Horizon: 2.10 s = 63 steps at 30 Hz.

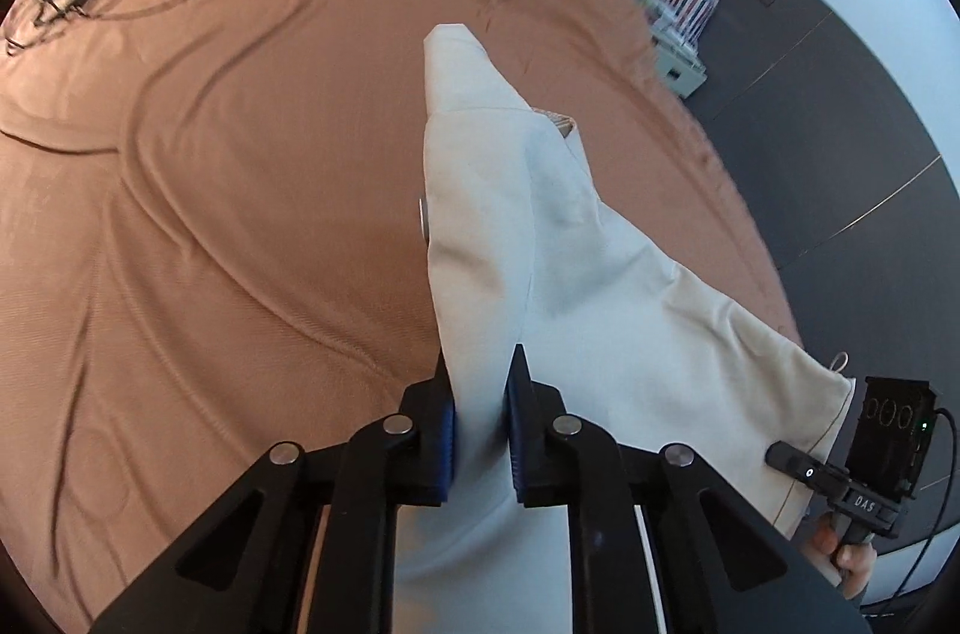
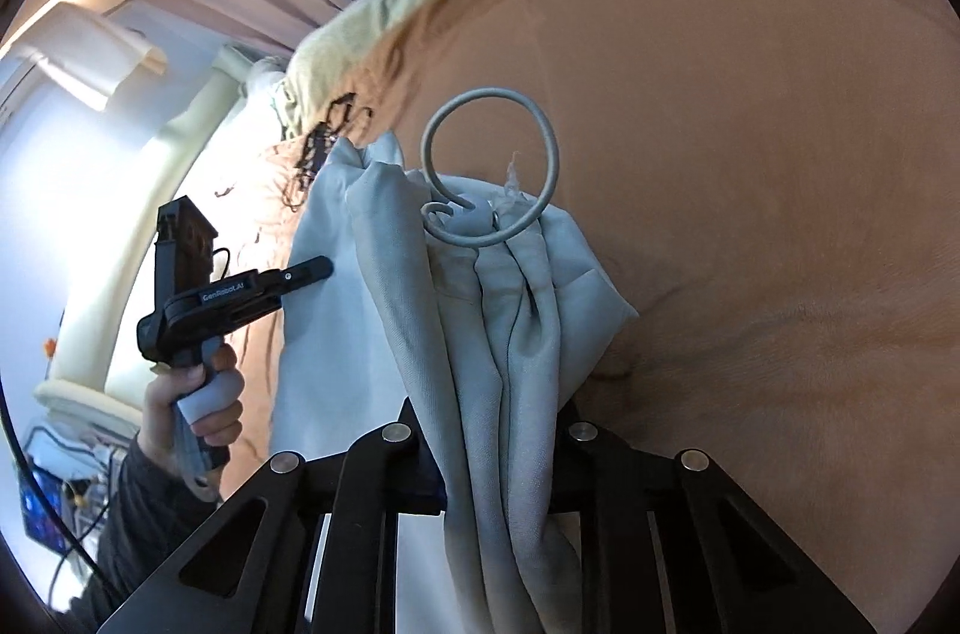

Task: Fold large clothes
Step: 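Grasp the folded garment's edge with both grippers and lift it, then carry the lifted grey-green garment with both grippers toward the clothes stack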

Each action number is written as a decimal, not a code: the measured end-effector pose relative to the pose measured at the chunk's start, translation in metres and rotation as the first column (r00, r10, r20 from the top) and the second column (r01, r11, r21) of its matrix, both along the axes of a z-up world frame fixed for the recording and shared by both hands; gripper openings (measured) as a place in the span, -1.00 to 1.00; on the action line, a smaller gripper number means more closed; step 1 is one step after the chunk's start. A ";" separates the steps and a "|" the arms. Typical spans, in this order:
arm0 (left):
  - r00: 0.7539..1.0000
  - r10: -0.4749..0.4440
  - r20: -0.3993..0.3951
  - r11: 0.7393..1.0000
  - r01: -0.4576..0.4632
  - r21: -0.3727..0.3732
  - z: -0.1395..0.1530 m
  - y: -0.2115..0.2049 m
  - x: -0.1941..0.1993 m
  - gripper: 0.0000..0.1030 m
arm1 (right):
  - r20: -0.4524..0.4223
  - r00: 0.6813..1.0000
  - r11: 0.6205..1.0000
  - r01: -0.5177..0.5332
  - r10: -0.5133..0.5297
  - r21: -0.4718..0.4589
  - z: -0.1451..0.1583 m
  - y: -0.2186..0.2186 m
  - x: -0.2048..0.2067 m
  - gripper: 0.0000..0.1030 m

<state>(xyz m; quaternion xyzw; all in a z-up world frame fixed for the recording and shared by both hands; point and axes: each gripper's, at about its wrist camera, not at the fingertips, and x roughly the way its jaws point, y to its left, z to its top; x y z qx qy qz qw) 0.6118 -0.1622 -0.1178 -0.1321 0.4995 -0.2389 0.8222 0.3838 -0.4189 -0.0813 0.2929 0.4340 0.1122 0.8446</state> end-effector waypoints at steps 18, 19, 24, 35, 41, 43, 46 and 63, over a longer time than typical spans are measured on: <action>0.959 0.095 0.266 0.991 -0.065 -0.119 0.122 0.086 -0.133 -0.79 | 0.212 0.977 0.999 -0.009 0.018 -0.045 0.119 0.065 -0.085 -0.64; 0.956 0.108 0.272 0.988 -0.073 -0.135 0.129 0.094 -0.140 -0.79 | 0.223 0.975 0.999 -0.013 0.023 -0.049 0.125 0.068 -0.090 -0.64; 0.941 0.149 0.304 0.979 -0.097 -0.180 0.148 0.124 -0.169 -0.80 | 0.289 0.955 0.996 -0.045 0.066 -0.079 0.169 0.099 -0.112 -0.64; 0.886 0.236 0.400 0.959 -0.146 -0.242 0.200 0.204 -0.231 -0.80 | 0.394 0.903 0.980 -0.116 0.172 -0.161 0.239 0.175 -0.141 -0.64; 0.851 0.294 0.435 0.948 -0.201 -0.247 0.220 0.257 -0.266 -0.80 | 0.413 0.877 0.966 -0.187 0.245 -0.177 0.257 0.226 -0.149 -0.64; 0.838 0.316 0.445 0.942 -0.223 -0.249 0.225 0.278 -0.276 -0.80 | 0.414 0.870 0.961 -0.210 0.268 -0.182 0.259 0.241 -0.147 -0.64; 0.823 0.346 0.451 0.934 -0.256 -0.250 0.228 0.306 -0.286 -0.80 | 0.415 0.855 0.948 -0.253 0.313 -0.193 0.261 0.269 -0.143 -0.65; 0.714 0.520 0.469 0.854 -0.452 -0.258 0.229 0.481 -0.333 -0.82 | 0.376 0.732 0.823 -0.510 0.568 -0.251 0.250 0.451 -0.097 -0.65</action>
